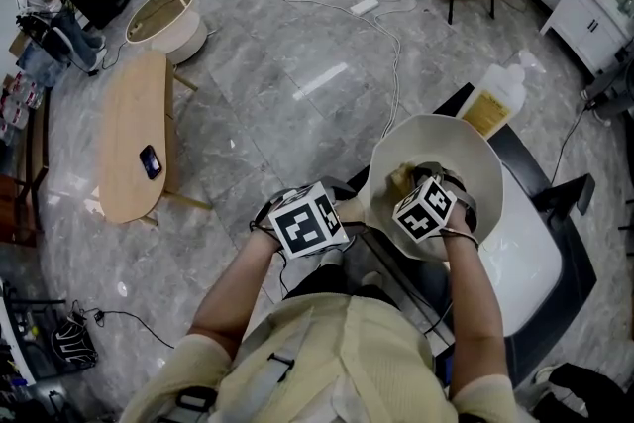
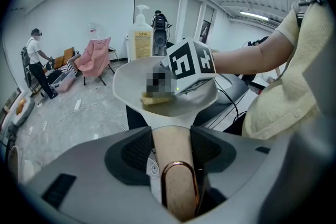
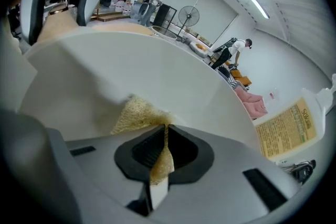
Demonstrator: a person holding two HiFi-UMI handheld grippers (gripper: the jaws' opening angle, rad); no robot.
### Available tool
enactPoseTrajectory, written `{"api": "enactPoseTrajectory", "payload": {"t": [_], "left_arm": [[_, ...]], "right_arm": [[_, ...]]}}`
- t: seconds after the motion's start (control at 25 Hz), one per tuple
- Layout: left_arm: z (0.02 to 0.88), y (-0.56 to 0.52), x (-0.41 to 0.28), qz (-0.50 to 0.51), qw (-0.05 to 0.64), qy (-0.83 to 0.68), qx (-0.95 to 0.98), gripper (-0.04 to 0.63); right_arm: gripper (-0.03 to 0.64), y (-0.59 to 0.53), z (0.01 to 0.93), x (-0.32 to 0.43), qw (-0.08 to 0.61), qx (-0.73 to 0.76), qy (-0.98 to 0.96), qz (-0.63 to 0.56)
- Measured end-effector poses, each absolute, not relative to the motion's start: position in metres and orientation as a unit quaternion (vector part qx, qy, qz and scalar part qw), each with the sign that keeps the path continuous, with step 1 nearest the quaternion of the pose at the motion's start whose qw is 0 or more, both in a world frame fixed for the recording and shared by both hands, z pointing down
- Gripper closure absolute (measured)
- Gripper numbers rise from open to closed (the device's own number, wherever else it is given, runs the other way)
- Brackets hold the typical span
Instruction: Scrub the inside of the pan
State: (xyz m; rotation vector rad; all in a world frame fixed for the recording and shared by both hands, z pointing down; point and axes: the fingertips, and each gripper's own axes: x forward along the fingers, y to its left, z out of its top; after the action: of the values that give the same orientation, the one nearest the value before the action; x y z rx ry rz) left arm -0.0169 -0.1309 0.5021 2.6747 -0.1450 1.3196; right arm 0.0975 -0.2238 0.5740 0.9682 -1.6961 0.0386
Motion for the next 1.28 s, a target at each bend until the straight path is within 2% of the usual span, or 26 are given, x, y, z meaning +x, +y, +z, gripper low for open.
{"api": "enactPoseTrajectory", "payload": {"t": [0.64,1.28], "left_arm": [[0.504,-0.132,-0.015,0.439,0.079,-0.047,0.894,0.354],[0.502,-0.130,-0.016,0.442,0.061,-0.049,0.893,0.353]], "right_arm": [[0.583,-0.220,0.576,0.155,0.625,0.444,-0.641,0.020],[0.583,-0.186,0.575,0.122,0.630,0.371,-0.682,0.013]]}}
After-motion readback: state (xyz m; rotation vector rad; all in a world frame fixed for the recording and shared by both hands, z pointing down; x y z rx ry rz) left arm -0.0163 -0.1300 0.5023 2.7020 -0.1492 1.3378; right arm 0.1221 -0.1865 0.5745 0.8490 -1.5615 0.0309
